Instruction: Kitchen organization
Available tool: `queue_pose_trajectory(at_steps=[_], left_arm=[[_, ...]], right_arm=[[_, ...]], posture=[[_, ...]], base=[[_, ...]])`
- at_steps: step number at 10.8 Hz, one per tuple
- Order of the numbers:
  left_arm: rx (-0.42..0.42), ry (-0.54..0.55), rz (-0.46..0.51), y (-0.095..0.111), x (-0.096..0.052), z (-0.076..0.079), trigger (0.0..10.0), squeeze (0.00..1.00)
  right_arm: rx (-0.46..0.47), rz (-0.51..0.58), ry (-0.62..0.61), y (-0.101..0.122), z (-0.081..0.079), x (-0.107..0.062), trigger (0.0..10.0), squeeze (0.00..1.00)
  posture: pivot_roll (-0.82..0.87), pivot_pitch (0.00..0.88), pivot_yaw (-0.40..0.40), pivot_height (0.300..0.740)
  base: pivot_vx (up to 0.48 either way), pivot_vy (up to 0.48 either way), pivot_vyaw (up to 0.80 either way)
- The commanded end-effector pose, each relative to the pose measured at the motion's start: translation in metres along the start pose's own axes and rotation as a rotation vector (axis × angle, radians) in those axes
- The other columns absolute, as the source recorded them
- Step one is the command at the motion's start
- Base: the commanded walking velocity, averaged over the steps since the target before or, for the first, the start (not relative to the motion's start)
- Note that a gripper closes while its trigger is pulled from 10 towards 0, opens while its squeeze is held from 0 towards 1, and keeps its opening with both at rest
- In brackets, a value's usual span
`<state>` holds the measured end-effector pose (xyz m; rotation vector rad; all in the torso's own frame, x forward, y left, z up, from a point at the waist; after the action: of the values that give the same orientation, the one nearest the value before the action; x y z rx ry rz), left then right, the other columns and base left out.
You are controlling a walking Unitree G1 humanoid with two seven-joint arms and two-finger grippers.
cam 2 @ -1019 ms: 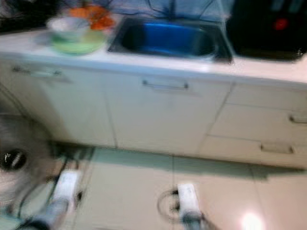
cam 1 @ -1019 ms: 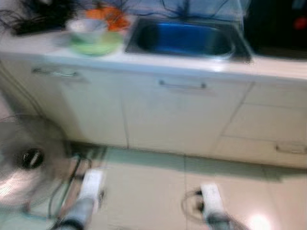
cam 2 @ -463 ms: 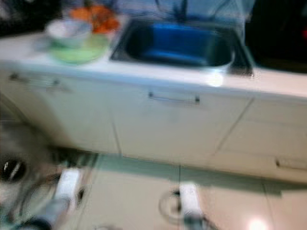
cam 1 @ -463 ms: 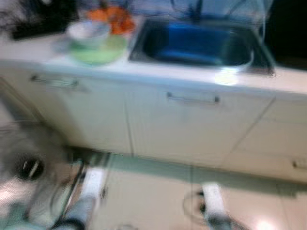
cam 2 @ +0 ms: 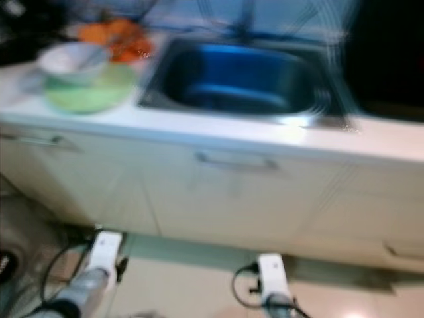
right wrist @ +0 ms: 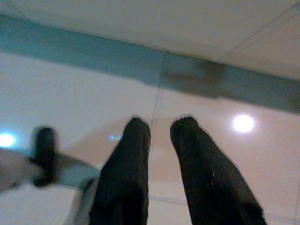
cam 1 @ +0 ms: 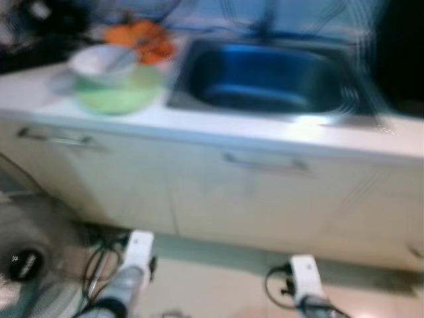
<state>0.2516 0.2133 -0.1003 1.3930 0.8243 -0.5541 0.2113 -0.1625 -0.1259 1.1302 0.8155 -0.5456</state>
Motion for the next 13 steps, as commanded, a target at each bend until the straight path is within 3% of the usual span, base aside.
queue_pose_trajectory(at_steps=[1, 13], left_arm=[[0.000, -0.008, -0.005, -0.0014, 0.0001, 0.0035, 10.0, 0.00], [0.005, -0.019, 0.004, -0.0006, -0.0001, 0.0040, 10.0, 0.00]], right_arm=[[0.004, -0.007, -0.011, -0.0036, 0.0042, -0.0008, 10.0, 0.00], [0.005, -0.010, -0.007, -0.0042, 0.0021, -0.0008, 10.0, 0.00]], posture=[[0.03, 0.071, 0.009, 0.740], [0.03, 0.078, 0.011, 0.740]], base=[[0.315, 0.000, 0.00], [0.021, 0.000, 0.00]])
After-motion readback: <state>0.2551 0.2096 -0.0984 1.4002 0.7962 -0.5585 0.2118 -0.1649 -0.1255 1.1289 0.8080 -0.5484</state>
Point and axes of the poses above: a point about 5 cm out from each wrist's last joint towards the gripper, its own x axis pointing out of the wrist towards the gripper, its own y axis along the axis of the wrist's last joint, z = x × y, the point moved 5 cm from there along x, pointing out of the wrist towards the gripper, and after that the axes turned 15 degrees about -x, right-handed, at the moved point
